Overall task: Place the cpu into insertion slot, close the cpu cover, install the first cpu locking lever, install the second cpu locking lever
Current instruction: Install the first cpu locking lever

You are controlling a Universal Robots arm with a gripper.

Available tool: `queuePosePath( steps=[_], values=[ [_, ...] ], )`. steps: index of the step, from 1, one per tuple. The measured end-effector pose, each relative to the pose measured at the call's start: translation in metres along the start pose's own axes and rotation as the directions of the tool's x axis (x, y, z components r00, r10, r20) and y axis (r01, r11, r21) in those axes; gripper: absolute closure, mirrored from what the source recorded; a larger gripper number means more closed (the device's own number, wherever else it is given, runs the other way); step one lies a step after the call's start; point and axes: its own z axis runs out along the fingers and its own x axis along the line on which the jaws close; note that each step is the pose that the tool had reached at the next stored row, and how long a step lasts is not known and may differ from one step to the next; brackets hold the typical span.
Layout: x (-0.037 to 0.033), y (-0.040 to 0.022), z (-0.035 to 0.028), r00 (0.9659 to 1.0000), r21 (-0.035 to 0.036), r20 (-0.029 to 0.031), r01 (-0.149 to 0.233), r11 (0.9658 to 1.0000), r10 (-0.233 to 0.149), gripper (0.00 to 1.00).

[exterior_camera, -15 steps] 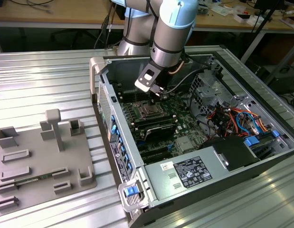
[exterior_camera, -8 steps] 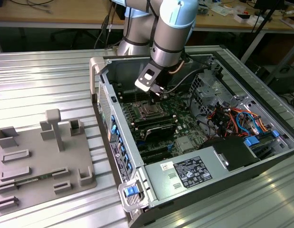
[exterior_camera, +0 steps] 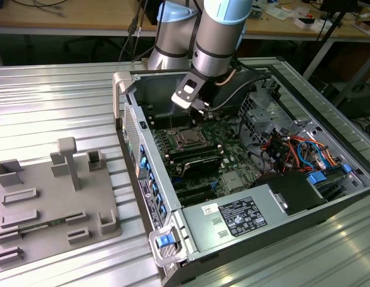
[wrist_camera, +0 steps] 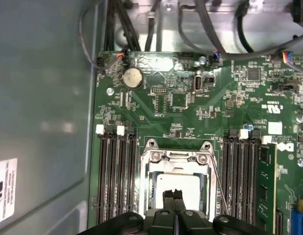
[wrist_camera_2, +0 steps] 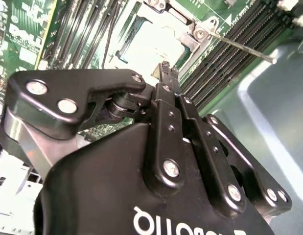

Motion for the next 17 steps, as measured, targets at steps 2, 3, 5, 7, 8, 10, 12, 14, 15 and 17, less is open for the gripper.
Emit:
queuePosePath(
  steps=[2,3,5,7,8,10,12,14,15,17],
  values=[
    [0.0000,-0.0001,-0.0001,0.9993,0.0024,-0.0015,0.038,0.9993,-0.038,0.89],
    [0.0000,-0.0001,-0.0001,0.9975,0.0036,-0.0029,0.070,0.9975,-0.070,0.89],
    [-0.0001,-0.0001,-0.0002,0.9931,0.0043,-0.0050,0.117,0.9931,-0.117,0.89],
    [-0.0004,-0.0001,-0.0008,0.9899,0.0047,-0.0060,0.142,0.9899,-0.142,0.89],
    [-0.0007,-0.0001,-0.0009,0.9893,0.0047,-0.0062,0.146,0.9893,-0.146,0.89],
    [-0.0020,-0.0002,-0.0009,0.9882,0.0047,-0.0067,0.153,0.9882,-0.153,0.89],
    [-0.0038,-0.0004,-0.0009,0.9867,0.0049,-0.0070,0.162,0.9867,-0.162,0.89],
    [-0.0057,-0.0006,-0.0010,0.9862,0.0049,-0.0073,0.166,0.9862,-0.166,0.89],
    [-0.0065,-0.0006,-0.0010,0.9861,0.0050,-0.0071,0.166,0.9861,-0.166,0.89],
    [-0.0069,-0.0007,-0.0010,0.9846,0.0050,-0.0076,0.174,0.9846,-0.174,0.89]
  ],
)
